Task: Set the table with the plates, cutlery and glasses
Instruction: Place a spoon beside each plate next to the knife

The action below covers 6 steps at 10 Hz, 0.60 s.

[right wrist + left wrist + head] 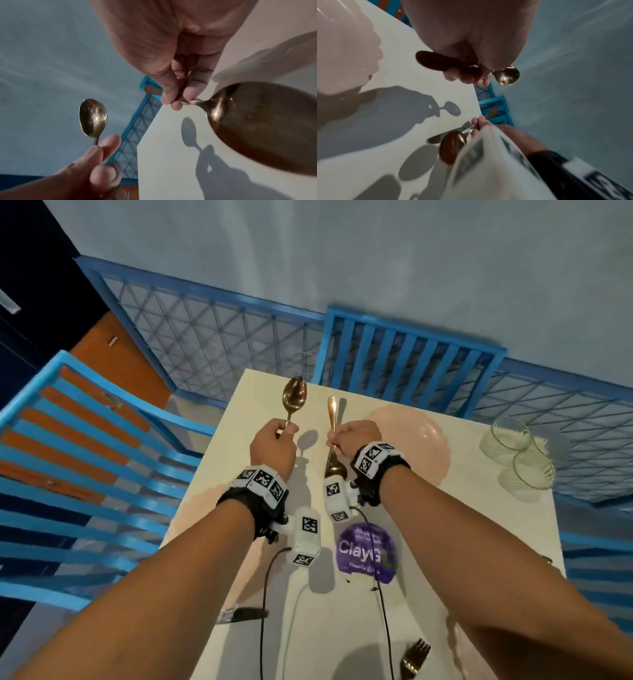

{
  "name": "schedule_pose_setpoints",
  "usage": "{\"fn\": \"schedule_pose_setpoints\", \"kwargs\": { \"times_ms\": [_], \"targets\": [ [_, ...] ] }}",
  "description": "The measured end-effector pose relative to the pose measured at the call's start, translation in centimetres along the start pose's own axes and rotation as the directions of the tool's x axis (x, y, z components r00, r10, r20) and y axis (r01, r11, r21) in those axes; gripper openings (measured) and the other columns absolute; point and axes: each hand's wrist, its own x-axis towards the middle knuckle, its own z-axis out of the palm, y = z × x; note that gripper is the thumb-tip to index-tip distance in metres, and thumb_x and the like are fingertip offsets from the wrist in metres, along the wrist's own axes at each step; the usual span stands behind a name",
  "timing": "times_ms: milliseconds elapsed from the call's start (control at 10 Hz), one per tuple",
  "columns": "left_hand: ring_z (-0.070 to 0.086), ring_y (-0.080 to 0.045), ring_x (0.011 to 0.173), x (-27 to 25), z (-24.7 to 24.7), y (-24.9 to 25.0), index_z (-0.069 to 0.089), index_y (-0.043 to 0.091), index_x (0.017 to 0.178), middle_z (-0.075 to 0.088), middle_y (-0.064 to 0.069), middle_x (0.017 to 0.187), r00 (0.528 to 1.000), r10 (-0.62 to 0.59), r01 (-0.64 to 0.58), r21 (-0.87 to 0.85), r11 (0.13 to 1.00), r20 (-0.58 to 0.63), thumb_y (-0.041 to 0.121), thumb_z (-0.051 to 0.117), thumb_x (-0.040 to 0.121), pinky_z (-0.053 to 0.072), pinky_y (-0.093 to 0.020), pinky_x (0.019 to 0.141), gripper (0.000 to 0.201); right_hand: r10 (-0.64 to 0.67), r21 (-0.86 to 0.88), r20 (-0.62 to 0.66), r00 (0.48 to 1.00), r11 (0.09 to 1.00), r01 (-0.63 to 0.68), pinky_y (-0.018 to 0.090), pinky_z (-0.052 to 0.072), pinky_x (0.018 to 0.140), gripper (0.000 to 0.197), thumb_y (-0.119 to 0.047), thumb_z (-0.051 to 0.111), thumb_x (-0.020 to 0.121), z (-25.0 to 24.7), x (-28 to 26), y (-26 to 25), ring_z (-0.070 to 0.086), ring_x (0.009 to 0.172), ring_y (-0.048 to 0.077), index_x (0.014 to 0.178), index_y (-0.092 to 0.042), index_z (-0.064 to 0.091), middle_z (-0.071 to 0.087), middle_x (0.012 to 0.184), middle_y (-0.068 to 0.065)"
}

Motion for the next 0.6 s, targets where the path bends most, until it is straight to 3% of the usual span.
{"fn": "schedule_pose_setpoints", "kwargs": {
  "times_ms": [100,200,300,500,600],
  "targets": [
    [0.058,-0.024,0.066,1.8,1.1,-0.1,0.071,0.022,0.088,0.066,-0.002,0.072,0.997,-0.033,0.036,-0.044,0.998,0.065,0.026,0.056,0.093,0.048,-0.034,0.066,0.017,0.022,-0.033,-0.025,0.999,0.999,-0.023,0.04,0.06,0.09,0.013,-0.012,0.063,0.094,1.1,3.7,-0.1,0.071,0.106,0.025,0.085,-0.021,0.065,0.072,0.114,0.011],
    [0.059,-0.025,0.071,3.1,1.6,-0.6,0.071,0.021,0.09,0.066,-0.001,0.077,0.996,-0.035,0.039,-0.047,0.998,0.088,0.025,0.055,0.094,0.049,-0.035,0.071,0.017,0.029,-0.097,-0.078,0.997,0.995,-0.036,0.043,0.059,0.092,0.029,-0.015,0.064,0.092,2.2,6.5,0.7,0.069,0.112,0.029,0.119,-0.007,0.068,0.069,0.123,0.015],
    [0.058,-0.022,0.069,4.0,1.5,-1.0,0.071,0.023,0.09,0.065,0.002,0.075,0.994,-0.011,0.015,-0.039,0.999,0.111,0.026,0.053,0.094,0.05,-0.038,0.073,0.018,0.018,-0.151,-0.147,0.989,0.988,-0.041,0.041,0.06,0.09,0.032,-0.019,0.068,0.089,3.3,7.7,0.9,0.07,0.108,0.028,0.119,-0.008,0.071,0.072,0.119,0.013],
    [0.055,-0.009,0.051,4.6,1.2,-2.0,0.07,0.017,0.095,0.063,0.003,0.065,0.995,-0.02,0.025,-0.049,0.998,0.098,0.024,0.053,0.098,0.043,-0.031,0.064,0.019,-0.01,-0.277,-0.204,0.979,0.96,-0.048,0.036,0.059,0.087,0.033,-0.022,0.068,0.087,4.6,9.0,0.9,0.07,0.106,0.027,0.117,-0.01,0.071,0.072,0.116,0.01],
    [0.054,0.0,0.039,4.6,1.1,-2.3,0.069,0.013,0.097,0.062,0.002,0.066,0.994,-0.031,0.038,-0.068,0.997,0.101,0.022,0.052,0.1,0.04,-0.028,0.058,0.02,-0.059,-0.394,-0.249,0.967,0.918,-0.045,0.026,0.054,0.074,0.046,-0.02,0.076,0.083,4.6,9.3,0.5,0.07,0.098,0.024,0.126,-0.008,0.064,0.073,0.103,0.004]
  ]
}}
